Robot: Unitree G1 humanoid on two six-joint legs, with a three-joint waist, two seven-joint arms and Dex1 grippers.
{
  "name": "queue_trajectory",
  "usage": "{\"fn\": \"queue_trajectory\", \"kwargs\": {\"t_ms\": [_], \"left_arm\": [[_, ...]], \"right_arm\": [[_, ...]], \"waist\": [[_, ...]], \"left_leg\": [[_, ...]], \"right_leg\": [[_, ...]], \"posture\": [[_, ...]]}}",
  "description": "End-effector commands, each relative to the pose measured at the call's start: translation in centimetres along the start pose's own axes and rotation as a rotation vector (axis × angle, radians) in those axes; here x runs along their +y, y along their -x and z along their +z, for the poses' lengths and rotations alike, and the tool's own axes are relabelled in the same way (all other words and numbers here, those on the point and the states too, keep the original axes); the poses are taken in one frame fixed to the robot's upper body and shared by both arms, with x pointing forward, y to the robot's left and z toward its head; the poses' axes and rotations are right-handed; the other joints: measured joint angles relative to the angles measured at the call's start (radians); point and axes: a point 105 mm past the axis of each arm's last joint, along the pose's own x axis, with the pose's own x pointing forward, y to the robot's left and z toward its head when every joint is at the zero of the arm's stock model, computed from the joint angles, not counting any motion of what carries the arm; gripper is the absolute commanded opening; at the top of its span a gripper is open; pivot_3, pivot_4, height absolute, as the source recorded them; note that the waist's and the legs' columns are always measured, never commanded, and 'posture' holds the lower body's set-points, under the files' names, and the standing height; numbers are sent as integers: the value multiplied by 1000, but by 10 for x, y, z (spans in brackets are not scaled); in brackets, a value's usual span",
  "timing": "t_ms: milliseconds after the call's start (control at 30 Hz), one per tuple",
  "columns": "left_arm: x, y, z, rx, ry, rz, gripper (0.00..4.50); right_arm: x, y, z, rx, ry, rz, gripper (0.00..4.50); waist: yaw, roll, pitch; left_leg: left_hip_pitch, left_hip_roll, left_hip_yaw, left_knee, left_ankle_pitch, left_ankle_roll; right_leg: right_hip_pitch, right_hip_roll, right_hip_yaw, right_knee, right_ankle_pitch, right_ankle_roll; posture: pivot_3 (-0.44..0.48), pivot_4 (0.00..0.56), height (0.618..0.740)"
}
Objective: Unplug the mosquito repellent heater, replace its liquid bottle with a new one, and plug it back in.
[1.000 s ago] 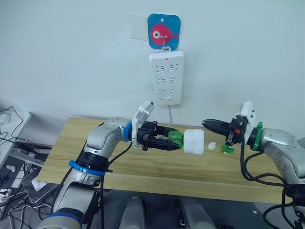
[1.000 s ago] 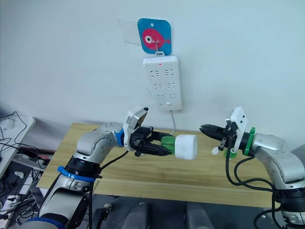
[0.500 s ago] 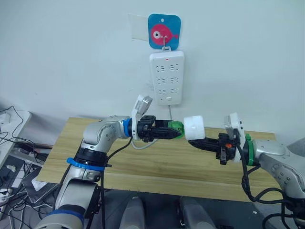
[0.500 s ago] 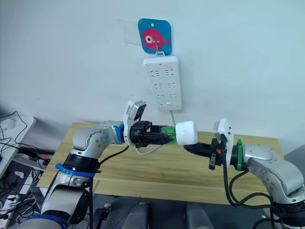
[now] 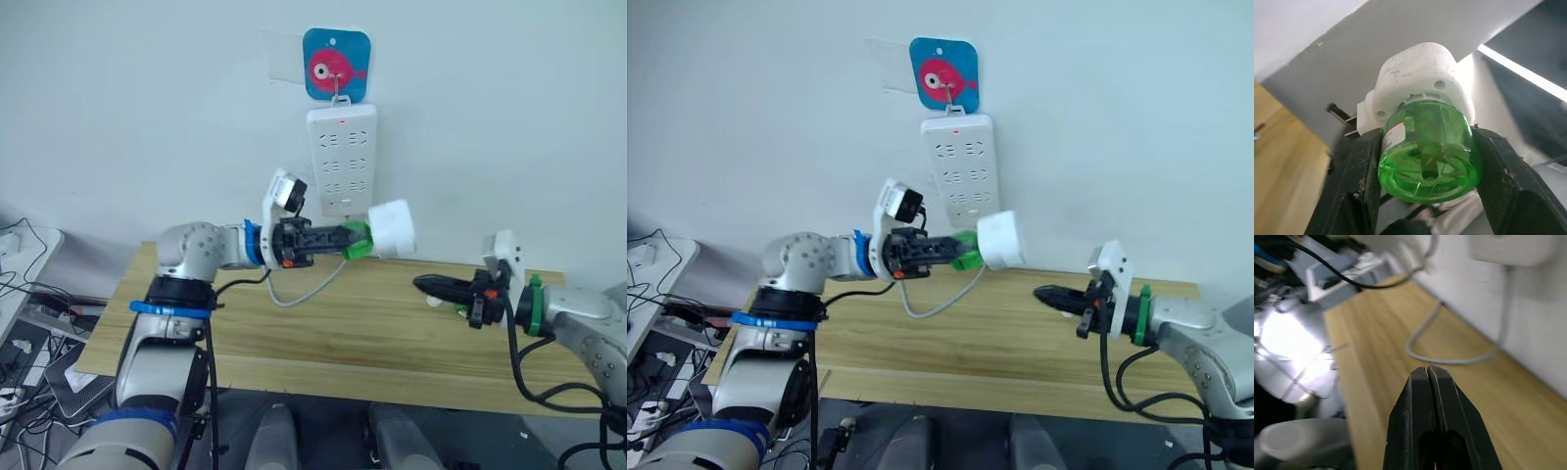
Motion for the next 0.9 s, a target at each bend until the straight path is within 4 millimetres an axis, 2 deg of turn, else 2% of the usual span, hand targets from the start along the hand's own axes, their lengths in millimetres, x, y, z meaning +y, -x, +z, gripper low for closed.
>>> {"fn": "queue_trajectory", "kwargs": {"t_ms": [33, 167, 300, 600, 733, 900], "left_arm": [[-13, -4, -4, 37, 41, -63, 2242], [-16, -6, -13, 77, 67, -81, 2242], [-17, -8, -17, 99, 60, -79, 2242], [-12, -3, -22, 94, 39, -34, 2242], [-7, -2, -23, 91, 28, -15, 2242], [-3, -3, -23, 92, 11, -2, 2242]], "right_arm": [[-11, 2, 12, -41, 89, -28, 37], [-13, -17, 22, -100, 97, -11, 37], [0, -31, 29, -134, 68, 53, 37], [43, -27, 30, -130, -68, 219, 37], [55, -26, 34, -135, -94, 247, 37], [58, -24, 41, -151, -119, 251, 37]], "waist": [[-3, 0, 0], [-10, 0, 0], [-11, 0, 0], [1, 0, 0], [1, 0, 0], [1, 0, 0]], "left_leg": [[0, 0, 0, 0, 0, 0], [0, 1, -1, -1, 0, 0], [0, 1, -1, 0, 0, -1], [0, 0, -1, -1, 2, -4], [0, 0, -1, -1, 2, -4], [0, 0, -1, -1, 2, -4]], "right_leg": [[0, 0, 0, 0, 0, 0], [0, 1, -1, 0, 0, -1], [-1, 0, -1, 2, 0, -1], [0, -1, -1, 2, 0, -1], [0, -1, -1, 3, 0, -1], [-1, -1, -1, 3, 0, -1]], "posture": [[-21, 194, 740], [-25, 191, 740], [-20, 192, 740], [1, 194, 740], [1, 194, 740], [-3, 187, 740]]}}
